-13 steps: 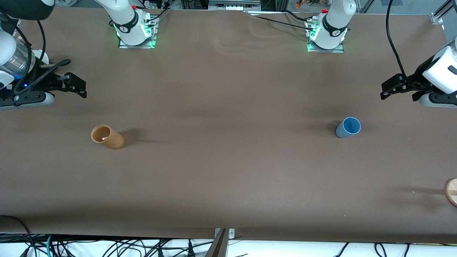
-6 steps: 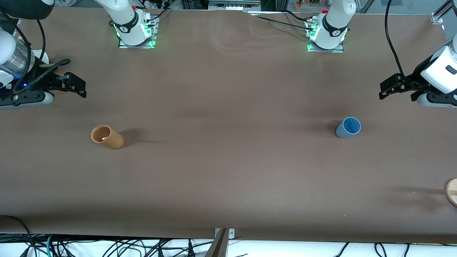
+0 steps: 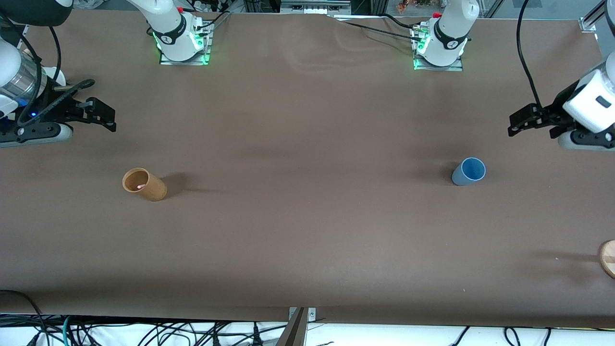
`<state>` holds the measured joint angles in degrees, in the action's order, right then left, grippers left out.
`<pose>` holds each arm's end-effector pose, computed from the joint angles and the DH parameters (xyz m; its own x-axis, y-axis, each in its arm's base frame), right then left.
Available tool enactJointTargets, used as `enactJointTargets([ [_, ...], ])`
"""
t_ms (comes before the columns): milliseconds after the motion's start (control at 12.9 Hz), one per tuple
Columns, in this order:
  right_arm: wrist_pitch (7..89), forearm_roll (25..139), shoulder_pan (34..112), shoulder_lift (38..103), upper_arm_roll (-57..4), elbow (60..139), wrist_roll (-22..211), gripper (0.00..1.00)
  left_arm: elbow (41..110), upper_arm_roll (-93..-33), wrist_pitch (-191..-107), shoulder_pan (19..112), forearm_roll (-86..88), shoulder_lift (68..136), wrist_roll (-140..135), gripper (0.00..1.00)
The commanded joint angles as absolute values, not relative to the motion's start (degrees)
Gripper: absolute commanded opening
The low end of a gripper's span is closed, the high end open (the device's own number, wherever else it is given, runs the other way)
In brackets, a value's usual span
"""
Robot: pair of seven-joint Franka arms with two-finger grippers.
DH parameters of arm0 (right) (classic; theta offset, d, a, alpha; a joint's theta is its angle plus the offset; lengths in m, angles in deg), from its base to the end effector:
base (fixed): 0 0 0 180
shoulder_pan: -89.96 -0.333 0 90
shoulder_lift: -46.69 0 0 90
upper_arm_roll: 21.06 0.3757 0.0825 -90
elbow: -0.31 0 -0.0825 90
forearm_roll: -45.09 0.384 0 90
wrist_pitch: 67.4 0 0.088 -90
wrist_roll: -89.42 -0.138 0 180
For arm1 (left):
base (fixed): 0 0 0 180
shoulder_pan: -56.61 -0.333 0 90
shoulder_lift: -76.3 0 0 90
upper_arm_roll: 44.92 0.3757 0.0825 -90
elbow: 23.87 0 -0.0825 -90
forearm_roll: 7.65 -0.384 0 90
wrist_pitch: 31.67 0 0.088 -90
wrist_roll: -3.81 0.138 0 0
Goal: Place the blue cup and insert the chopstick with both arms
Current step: 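Move the left gripper out from rest toward the blue cup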
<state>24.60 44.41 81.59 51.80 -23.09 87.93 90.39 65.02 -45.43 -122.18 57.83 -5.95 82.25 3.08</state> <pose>0.5858 0.0645 0.6249 0.9917 0.1277 -0.0129 0.1279 -0.9917 0.0148 0.5875 -0.0215 0.6037 0.9970 -0.0171 -0.0759 -0.0149 -0.9995 0.0295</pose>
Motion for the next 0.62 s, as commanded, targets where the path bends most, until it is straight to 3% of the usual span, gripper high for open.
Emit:
enactJointTargets([
  [0, 24.62, 44.39, 81.79, 51.79, -22.99, 87.23, 89.86, 1.0, 64.81, -45.62, -122.11, 57.22, -4.05, 85.09, 3.54, 1.0],
  [542, 24.62, 44.48, 81.79, 51.79, -22.99, 87.23, 89.77, 1.0, 68.31, -46.84, -129.74, 58.45, -4.75, 92.47, 3.63, 1.0],
])
